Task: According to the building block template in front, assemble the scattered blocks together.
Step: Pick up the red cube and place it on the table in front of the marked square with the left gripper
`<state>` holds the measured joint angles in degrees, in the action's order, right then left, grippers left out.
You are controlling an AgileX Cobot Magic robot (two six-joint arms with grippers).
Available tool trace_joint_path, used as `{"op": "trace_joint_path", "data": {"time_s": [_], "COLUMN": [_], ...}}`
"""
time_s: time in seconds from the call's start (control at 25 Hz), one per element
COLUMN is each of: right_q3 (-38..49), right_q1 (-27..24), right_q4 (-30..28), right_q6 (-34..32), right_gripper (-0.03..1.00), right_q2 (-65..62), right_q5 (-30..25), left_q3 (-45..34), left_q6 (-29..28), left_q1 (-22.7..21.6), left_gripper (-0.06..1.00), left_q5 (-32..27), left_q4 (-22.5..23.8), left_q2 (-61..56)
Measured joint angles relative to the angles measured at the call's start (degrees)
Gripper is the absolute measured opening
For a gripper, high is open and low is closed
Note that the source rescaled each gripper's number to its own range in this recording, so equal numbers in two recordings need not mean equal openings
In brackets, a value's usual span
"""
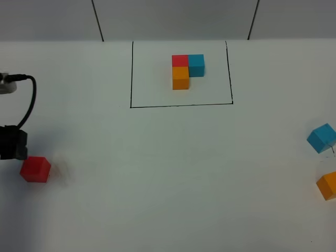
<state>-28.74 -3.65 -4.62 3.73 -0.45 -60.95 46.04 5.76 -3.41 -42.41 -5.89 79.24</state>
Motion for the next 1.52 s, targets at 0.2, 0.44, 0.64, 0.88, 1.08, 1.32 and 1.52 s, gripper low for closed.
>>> {"op": "trace_joint_path", "data": {"time_s": [0.2, 0.44, 0.64, 0.88, 1.08, 1.32, 1.52], "right_q3": [0.0, 0.0, 0.0, 0.0, 0.0, 0.0, 0.0], "right_q1": [0.0, 0.0, 0.0, 0.0, 0.0, 0.0, 0.0], "right_q4": [0.0, 0.0, 0.0, 0.0, 0.0, 0.0, 0.0], "right_q6": [0.0, 0.0, 0.0, 0.0, 0.0, 0.0, 0.0], "right_gripper": [0.00, 0.00, 0.00, 0.00, 0.00, 0.00, 0.00], "right_q2": [0.0, 0.0, 0.0, 0.0, 0.0, 0.0, 0.0], "right_q5": [0.0, 0.0, 0.0, 0.0, 0.0, 0.0, 0.0], "left_q3": [0.0, 0.1, 0.3, 0.4, 0.4, 0.4, 0.4], "left_q6": [3.4, 3.7, 3.7, 3.7, 2.7, -1.3, -3.6], "left_q1": [0.0, 0.1, 2.8, 4.7, 4.7, 4.7, 4.7], "left_gripper": [0.68, 0.68, 0.68, 0.68, 0.68, 0.68, 0.68], "left_q5": [2.7, 6.7, 9.2, 11.9, 12.2, 13.3, 13.4], "left_q4": [-4.3, -4.5, -4.1, -4.1, -2.9, 2.0, 4.3], "left_q2": [5.6, 9.4, 12.8, 16.8, 18.7, 19.3, 20.4]}}
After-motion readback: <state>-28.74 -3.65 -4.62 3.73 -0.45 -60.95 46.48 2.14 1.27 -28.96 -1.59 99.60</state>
